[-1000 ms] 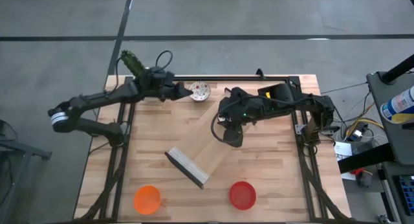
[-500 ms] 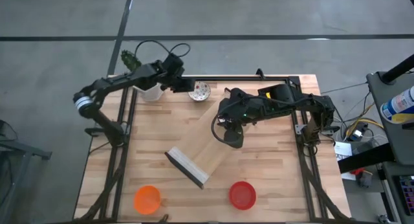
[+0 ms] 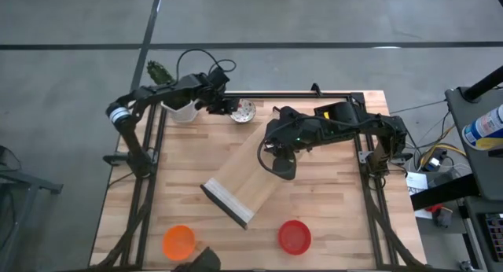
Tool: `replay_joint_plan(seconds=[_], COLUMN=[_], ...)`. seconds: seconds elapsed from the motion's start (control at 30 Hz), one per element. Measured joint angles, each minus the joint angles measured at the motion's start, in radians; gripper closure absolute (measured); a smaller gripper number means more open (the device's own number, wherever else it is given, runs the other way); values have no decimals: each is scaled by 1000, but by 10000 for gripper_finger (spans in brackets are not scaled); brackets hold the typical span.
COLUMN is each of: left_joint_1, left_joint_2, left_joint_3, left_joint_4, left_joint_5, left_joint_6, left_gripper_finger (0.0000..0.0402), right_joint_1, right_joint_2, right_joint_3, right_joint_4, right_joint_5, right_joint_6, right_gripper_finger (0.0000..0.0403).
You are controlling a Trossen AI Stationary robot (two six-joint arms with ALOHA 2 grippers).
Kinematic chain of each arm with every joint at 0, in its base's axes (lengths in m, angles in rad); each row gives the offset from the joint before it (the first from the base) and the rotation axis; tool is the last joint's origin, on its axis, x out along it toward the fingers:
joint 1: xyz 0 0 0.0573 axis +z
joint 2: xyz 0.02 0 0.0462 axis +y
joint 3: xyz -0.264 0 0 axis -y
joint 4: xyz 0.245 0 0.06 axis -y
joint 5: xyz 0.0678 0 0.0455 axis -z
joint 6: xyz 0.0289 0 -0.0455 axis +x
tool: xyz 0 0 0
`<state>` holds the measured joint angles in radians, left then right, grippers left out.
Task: Pick & Place Mini bowls
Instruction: Stack the white patterned bowl on the white patterned bowl on the shelf
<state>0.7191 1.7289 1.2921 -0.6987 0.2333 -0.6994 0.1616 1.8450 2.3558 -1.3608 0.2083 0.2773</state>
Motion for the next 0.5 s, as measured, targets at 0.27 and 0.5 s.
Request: replay_joint_plan(seconds=[0.27,0.5], left_joint_1=[21,26], left_joint_2=[53,99], left_joint_3=[-1,-1], left_joint_4=[11,24], left_joint_5=[1,0], left_joint_6=[-6,-18], left_gripper_finger=[241,241], right_joint_1=[0,0], right_joint_2=[0,0], right_joint_3=[0,0], right_joint_4=[7,7], right_joint_5=[0,0], right_joint_6=[0,-1], right_gripper_finger=[323,315])
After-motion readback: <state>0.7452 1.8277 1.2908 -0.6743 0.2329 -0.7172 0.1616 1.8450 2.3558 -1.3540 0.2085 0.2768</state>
